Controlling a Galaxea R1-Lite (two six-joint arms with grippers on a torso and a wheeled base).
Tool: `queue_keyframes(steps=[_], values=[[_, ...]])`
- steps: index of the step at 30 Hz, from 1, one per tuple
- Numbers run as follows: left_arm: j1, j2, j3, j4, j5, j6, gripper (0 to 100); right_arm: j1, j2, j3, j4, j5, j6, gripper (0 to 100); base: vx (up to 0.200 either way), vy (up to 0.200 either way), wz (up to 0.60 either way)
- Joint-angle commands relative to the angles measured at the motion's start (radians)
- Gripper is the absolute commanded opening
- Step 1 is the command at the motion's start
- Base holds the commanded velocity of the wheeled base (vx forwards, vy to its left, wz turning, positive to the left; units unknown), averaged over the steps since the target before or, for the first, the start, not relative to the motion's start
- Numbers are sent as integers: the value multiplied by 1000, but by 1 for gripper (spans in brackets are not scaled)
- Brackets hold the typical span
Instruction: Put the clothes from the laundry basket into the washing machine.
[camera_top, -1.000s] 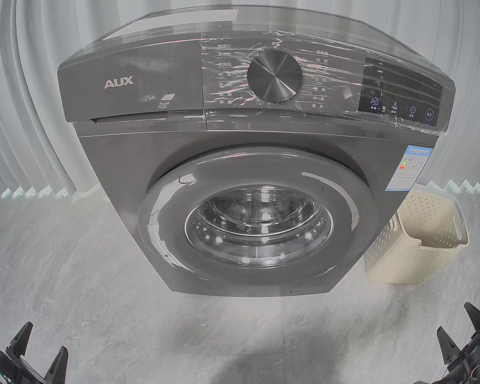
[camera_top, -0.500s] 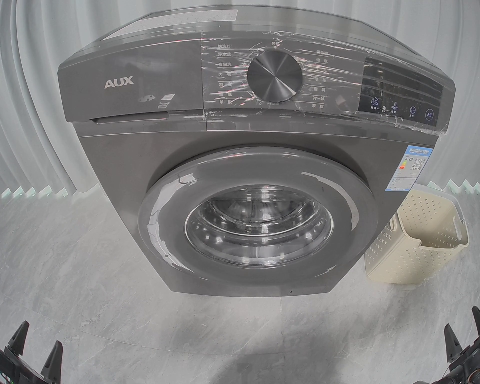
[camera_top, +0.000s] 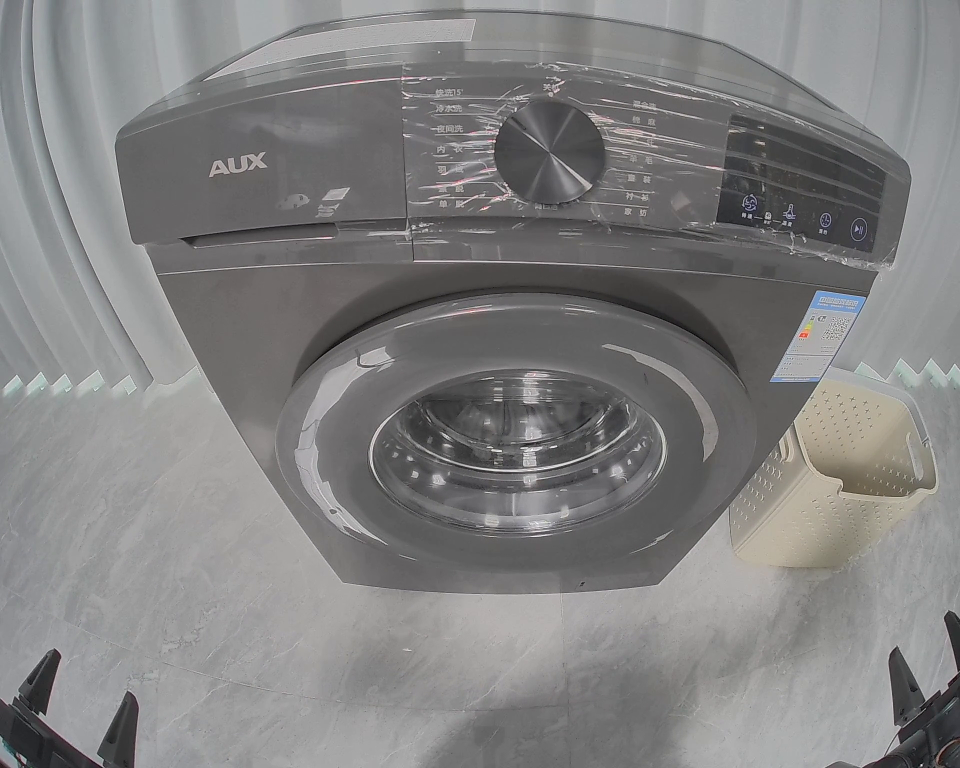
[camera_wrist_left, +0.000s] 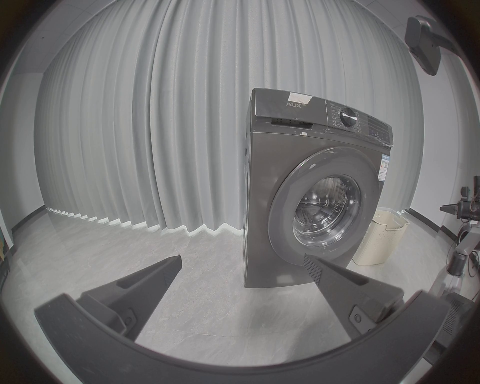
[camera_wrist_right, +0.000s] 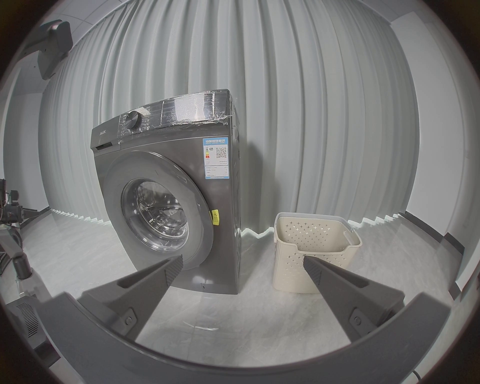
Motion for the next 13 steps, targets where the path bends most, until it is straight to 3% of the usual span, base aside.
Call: queue_keyframes(steps=[1, 13], values=[[3, -16, 13, -5, 1, 8, 100, 0, -11, 18, 0, 0, 2, 100, 0, 0, 0], [0, -15, 16, -14, 1, 7, 100, 1, -11, 18, 1, 1, 0, 100, 0, 0, 0]])
